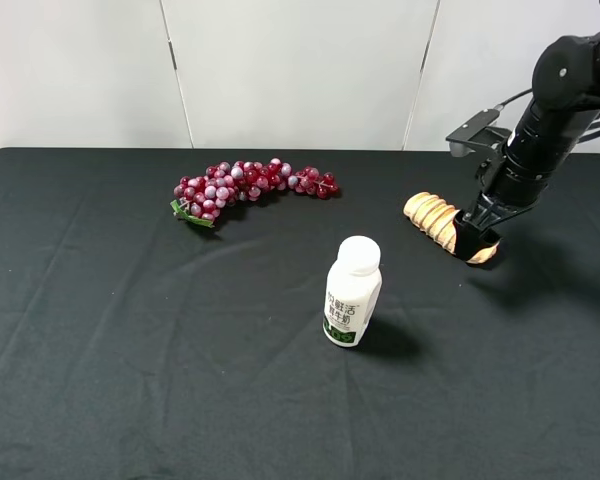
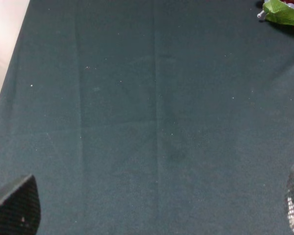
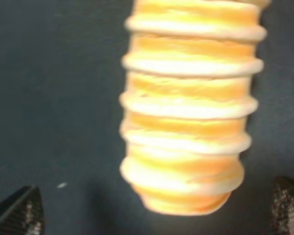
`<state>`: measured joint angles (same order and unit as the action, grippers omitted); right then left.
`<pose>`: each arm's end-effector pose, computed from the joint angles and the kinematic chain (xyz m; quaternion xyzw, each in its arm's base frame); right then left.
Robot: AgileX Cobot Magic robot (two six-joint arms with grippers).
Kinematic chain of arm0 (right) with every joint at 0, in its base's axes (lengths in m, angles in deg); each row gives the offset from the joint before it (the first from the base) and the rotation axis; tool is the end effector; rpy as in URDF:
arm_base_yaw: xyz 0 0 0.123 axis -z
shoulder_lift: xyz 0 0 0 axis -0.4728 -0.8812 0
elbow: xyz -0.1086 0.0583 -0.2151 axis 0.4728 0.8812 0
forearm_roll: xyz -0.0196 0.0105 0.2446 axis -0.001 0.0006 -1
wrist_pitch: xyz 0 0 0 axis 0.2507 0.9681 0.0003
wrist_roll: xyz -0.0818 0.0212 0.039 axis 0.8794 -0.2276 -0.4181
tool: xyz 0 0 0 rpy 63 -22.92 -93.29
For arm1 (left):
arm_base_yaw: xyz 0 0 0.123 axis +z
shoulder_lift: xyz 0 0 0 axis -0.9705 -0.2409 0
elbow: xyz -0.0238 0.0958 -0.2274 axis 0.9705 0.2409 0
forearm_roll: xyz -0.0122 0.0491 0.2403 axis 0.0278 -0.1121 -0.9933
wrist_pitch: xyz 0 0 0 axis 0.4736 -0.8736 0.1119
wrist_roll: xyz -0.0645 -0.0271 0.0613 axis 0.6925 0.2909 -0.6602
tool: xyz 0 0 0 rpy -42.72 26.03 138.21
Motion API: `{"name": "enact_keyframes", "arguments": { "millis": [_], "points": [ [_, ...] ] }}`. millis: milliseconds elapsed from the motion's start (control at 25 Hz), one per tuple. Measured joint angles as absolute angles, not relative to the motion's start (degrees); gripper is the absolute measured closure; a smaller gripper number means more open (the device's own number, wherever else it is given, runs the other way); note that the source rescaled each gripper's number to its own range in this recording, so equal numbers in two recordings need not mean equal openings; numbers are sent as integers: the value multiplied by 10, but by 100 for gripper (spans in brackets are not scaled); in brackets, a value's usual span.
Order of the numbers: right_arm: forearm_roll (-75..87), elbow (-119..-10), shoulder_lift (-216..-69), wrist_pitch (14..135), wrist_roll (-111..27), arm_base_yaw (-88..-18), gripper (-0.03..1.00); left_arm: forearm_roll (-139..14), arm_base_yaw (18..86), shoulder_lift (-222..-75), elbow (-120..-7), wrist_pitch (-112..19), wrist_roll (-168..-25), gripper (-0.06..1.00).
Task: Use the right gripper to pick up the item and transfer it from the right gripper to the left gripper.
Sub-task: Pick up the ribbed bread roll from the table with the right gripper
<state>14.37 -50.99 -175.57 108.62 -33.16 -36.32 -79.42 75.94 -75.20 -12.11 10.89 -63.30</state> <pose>0.3364 0.0472 0.1354 -0.3400 0.9345 -0.0256 0.1022 0.0288 0.0054 0.2715 0.0032 0.8539 0.0353 0.5193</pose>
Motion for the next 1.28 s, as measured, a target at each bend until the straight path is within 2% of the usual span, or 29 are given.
{"name": "enact_keyframes", "arguments": {
  "millis": [440, 1200, 1280],
  "points": [
    [119, -515, -1809, 1060, -313, -318, -3, -794, 759, -752, -121, 109, -633, -6],
    [105, -517, -1841, 1013, -311, -317, -3, -794, 759, -752, -121, 109, -633, -6],
    [103, -518, -1842, 1015, -311, -317, 1, -794, 759, -752, -121, 109, -633, -6]
  ]
}}
